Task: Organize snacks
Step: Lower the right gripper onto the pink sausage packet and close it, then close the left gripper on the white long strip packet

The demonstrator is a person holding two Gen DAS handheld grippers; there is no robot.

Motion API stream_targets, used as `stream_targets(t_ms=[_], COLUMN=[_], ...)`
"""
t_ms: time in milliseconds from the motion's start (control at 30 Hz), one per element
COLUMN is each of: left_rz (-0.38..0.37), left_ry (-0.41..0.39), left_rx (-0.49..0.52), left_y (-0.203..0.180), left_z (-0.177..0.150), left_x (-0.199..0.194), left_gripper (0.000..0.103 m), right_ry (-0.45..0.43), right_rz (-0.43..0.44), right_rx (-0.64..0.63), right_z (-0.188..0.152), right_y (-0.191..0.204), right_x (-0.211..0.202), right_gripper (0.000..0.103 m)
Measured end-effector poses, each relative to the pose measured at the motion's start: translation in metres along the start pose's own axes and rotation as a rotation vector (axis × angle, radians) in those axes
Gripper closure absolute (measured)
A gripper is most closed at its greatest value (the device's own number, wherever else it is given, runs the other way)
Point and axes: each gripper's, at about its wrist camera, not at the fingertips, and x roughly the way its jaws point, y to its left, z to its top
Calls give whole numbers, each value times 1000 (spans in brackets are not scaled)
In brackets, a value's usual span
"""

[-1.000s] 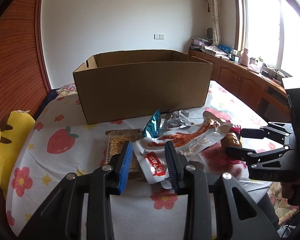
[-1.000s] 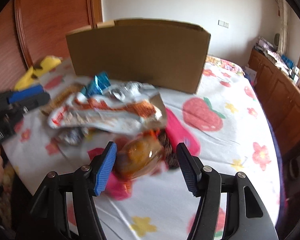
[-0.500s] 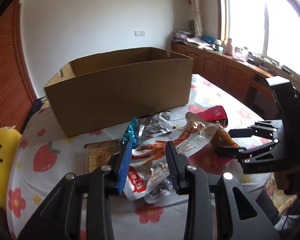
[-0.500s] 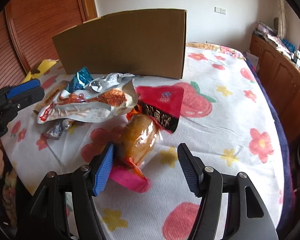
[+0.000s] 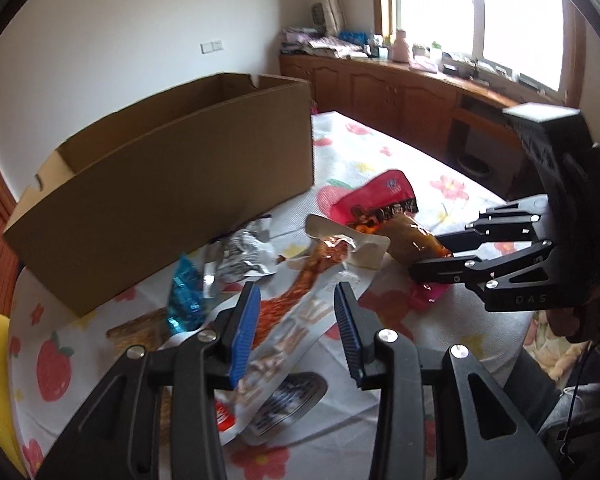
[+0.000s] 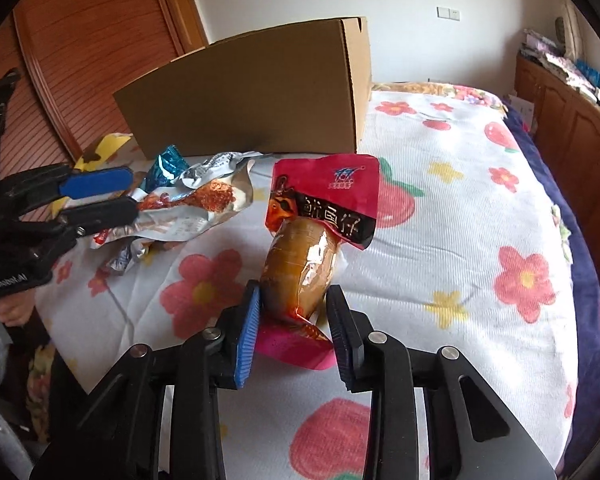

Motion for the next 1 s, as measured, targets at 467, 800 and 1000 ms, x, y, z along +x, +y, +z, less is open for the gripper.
stream_targets(t_ms=[467, 800, 1000], left_rz=[-12, 3, 81], left_ry=[87, 106, 108], left_rx=[124, 201, 246], left_y=[-23, -33, -39], left_z=[11, 14, 16], left_x=[22, 30, 39], left_gripper=[55, 43, 43], right_ry=[-14, -18, -18], right_rz=[30, 45, 46], right_rx=[-20, -19, -17], right_z=[-4, -5, -6], right_y=[-5, -8, -8], right_x=[-1, -3, -3], right_gripper=[70, 70, 70])
